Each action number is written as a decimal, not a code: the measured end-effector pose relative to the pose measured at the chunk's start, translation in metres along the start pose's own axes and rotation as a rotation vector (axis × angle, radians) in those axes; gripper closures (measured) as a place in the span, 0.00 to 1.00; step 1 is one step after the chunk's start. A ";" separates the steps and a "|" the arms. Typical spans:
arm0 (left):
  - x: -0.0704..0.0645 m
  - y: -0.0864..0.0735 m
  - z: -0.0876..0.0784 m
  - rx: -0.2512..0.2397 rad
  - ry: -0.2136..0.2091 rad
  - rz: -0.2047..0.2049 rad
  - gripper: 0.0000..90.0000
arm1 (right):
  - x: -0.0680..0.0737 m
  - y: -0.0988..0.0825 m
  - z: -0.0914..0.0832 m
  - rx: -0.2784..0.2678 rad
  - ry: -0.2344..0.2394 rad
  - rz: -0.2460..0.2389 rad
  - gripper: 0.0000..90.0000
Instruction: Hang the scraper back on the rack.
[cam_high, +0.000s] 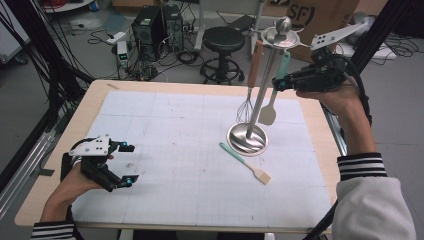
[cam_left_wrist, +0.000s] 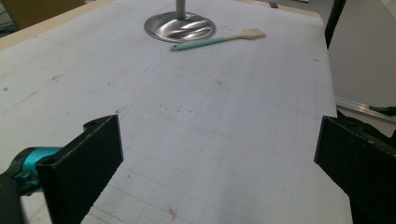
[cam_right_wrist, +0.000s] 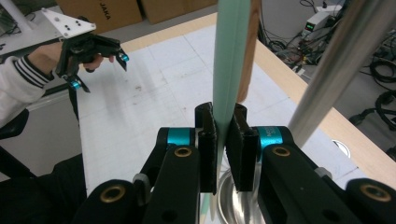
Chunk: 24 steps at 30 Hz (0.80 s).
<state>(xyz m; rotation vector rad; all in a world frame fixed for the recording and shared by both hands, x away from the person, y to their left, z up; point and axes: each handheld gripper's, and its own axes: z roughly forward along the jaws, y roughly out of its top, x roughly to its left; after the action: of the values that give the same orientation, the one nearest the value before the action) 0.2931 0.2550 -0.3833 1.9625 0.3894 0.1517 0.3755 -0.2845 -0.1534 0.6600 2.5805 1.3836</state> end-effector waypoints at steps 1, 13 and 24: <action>0.000 0.000 0.000 0.000 0.001 0.001 0.02 | 0.000 0.000 0.000 0.004 0.006 0.005 0.92; -0.001 0.000 0.000 0.001 0.005 0.004 0.02 | 0.001 0.005 0.007 0.011 0.008 0.018 0.92; 0.000 0.000 0.001 0.009 0.008 0.004 0.02 | -0.001 0.003 0.005 0.002 0.006 0.029 0.92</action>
<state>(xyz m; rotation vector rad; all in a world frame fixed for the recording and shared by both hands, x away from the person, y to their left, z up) 0.2929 0.2542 -0.3839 1.9720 0.3912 0.1606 0.3795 -0.2796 -0.1538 0.6981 2.5868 1.3938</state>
